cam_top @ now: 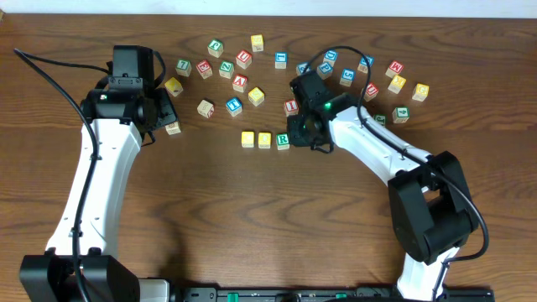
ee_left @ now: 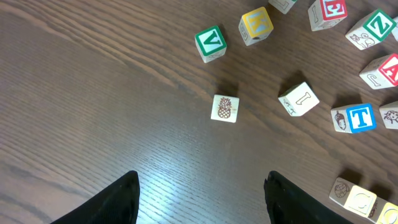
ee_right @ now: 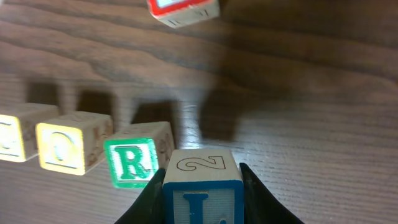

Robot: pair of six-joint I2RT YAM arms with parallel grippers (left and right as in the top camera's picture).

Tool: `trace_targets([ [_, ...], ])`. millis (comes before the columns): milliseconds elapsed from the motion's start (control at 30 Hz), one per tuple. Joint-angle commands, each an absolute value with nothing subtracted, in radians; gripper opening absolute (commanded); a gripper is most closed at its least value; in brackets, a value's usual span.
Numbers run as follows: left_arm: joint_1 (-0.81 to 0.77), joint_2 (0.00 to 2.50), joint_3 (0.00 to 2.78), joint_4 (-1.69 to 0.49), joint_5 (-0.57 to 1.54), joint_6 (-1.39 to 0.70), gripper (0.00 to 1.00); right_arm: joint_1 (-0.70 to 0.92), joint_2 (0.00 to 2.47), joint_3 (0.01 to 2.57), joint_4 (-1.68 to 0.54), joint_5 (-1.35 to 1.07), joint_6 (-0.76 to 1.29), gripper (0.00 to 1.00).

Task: Spell out CORL
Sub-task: 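Carry the L block right of the R block and lower it, then open the right gripper and release the L block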

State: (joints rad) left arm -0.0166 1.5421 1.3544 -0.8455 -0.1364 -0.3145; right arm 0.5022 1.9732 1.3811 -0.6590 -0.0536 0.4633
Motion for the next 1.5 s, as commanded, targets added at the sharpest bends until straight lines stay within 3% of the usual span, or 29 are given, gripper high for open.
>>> trace_targets([
  [0, -0.014, 1.549, 1.357, -0.848, -0.139, -0.320, 0.64, 0.508, 1.982, 1.371, -0.645, -0.023, 0.501, 0.19],
  [433, -0.014, 1.549, 1.357, -0.848, -0.139, -0.320, 0.64, 0.512, 2.022, 1.369, -0.613, -0.010, 0.501, 0.23],
  [667, -0.014, 1.549, 1.357, -0.849, -0.139, -0.320, 0.64, 0.512, 2.022, 1.369, -0.613, -0.010, 0.501, 0.39],
  [867, -0.014, 1.549, 1.357, -0.849, -0.139, -0.320, 0.64, 0.512, 2.022, 1.374, -0.615, -0.019, 0.500, 0.47],
  [1467, -0.026, 1.564, 1.345, -0.850, -0.062, -0.320, 0.64, 0.445, 1.855, 1.449, -0.764, -0.063, 0.485, 0.50],
])
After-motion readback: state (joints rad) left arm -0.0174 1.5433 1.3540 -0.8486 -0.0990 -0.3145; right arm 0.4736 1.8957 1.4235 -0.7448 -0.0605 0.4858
